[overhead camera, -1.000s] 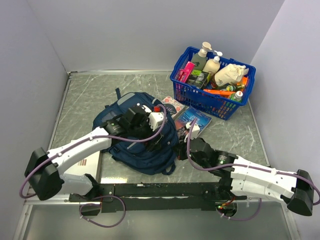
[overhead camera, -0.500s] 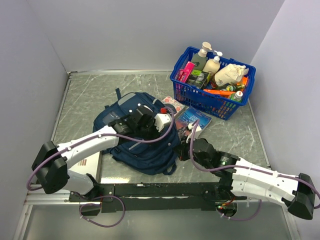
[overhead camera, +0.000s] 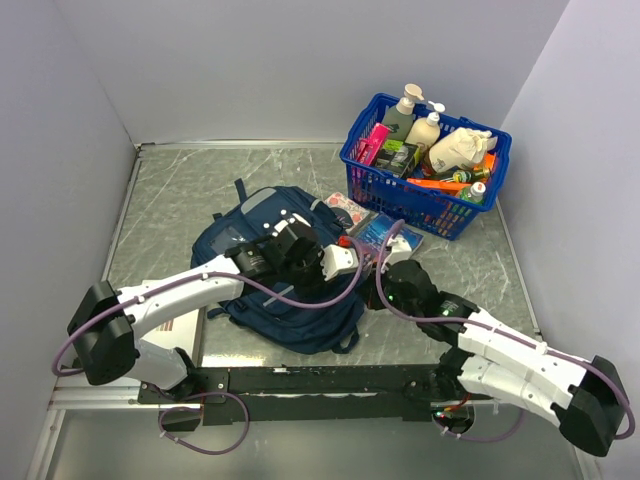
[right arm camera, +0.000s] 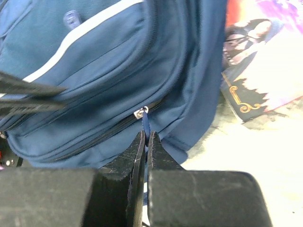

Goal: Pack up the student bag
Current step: Zip the student bag at the center of the board.

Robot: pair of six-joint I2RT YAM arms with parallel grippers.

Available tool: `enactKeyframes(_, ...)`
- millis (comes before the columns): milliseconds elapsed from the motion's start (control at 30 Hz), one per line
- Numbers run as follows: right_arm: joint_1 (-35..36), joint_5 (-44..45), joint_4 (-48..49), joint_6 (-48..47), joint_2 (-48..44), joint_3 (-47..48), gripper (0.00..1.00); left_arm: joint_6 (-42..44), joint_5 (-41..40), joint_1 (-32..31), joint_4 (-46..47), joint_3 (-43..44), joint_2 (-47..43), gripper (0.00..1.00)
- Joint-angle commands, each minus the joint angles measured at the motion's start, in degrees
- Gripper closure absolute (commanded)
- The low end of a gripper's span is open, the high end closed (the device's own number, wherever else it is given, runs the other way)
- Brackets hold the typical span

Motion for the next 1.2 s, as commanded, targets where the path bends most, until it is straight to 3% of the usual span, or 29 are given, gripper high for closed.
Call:
enactKeyframes(0,-5.36,2.78,1.77,-3.37,0.05,2.42,1.0,3.65,11.63,-2.56,-3.06,0.34,-4.48,0.99)
enactKeyframes(233,-10.45,2.08,0.98,-6.45,-1.81,5.14,1.0,7.25,13.3,-3.18,-4.64,-2.39,-6.77,0.99)
enactKeyframes(533,-15.99,-1.44,6.77,-8.38,5.75,7.69,1.0,16.31,21.65,-4.59,-12.47,0.42,-7.47,0.99)
enactKeyframes(900,-21.44,-5.31,11.44,-6.81,11.99,9.01,1.0,21.58,23.85,-4.67,-16.77,0.86,-8.97,0.99)
enactKeyframes(1033,-22.76,-2.68,12.15,-4.7,15.24,10.68,1.0,22.11,24.47,-4.67,-17.65,2.0,-8.62,0.99)
enactKeyframes(1167,-23.12,2.07,11.53,-3.38,10.87,8.41,1.0,21.59,24.3,-4.67,-17.31,0.69,-8.79,0.99)
